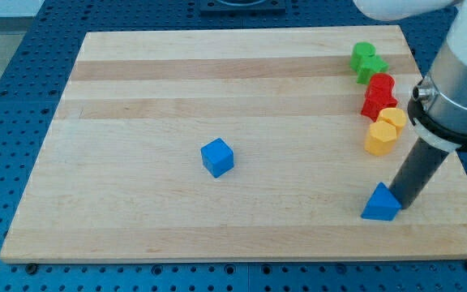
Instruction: Push blue triangle into blue cube
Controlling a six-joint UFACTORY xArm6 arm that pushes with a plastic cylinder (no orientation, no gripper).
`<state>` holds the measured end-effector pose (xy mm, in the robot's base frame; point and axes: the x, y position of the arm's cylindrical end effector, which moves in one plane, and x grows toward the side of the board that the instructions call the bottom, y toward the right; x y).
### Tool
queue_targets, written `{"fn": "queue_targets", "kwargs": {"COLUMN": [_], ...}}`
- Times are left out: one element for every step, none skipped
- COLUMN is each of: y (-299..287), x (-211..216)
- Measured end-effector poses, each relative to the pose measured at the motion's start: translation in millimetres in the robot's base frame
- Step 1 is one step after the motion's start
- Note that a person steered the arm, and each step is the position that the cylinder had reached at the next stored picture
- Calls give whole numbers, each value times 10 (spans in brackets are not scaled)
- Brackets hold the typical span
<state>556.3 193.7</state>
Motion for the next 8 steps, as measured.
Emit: {"fn": "queue_targets", "kwargs": {"y": [39, 48, -44, -272, -551, -827, -1066, -1063], "x": [19, 147, 170, 114, 51, 51, 51, 51]}}
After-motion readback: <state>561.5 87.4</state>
